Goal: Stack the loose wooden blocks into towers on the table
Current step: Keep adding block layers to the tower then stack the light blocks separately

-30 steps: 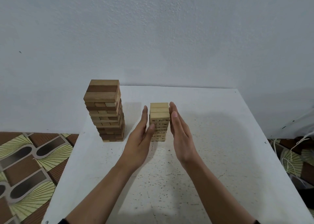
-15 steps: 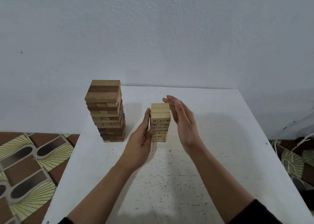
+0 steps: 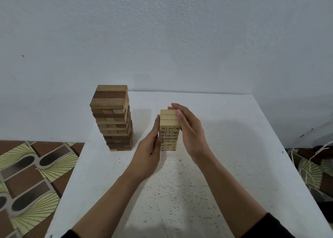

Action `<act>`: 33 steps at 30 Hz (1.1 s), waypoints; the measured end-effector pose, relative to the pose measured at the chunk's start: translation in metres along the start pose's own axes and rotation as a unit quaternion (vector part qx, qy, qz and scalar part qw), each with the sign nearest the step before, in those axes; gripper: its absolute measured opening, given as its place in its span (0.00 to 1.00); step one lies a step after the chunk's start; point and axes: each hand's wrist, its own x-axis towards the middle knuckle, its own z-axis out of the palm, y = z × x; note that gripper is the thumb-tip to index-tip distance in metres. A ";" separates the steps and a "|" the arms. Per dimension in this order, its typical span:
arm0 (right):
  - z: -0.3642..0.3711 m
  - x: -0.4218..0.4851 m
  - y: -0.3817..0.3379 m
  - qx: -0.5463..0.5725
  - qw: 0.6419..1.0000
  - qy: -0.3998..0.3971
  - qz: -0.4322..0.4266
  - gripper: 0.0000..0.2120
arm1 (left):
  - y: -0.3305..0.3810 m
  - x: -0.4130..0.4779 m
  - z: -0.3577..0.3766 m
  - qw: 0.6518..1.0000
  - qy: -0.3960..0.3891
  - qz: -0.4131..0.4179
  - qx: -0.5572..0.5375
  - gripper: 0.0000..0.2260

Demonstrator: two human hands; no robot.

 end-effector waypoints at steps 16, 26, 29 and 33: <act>-0.001 -0.040 0.008 0.044 0.998 -0.008 0.037 0.27 | 0.024 -0.012 0.002 0.976 0.010 -0.055 -0.211 0.27; 0.002 -0.040 0.005 0.044 0.997 -0.040 0.039 0.23 | 0.023 -0.011 0.003 0.979 0.002 -0.053 -0.199 0.27; 0.003 -0.040 0.005 0.037 0.997 -0.045 0.045 0.23 | 0.021 -0.011 0.003 0.978 -0.001 -0.055 -0.201 0.27; 0.003 -0.039 0.007 0.037 0.997 -0.037 0.051 0.24 | 0.019 -0.011 0.003 0.979 -0.002 -0.054 -0.198 0.27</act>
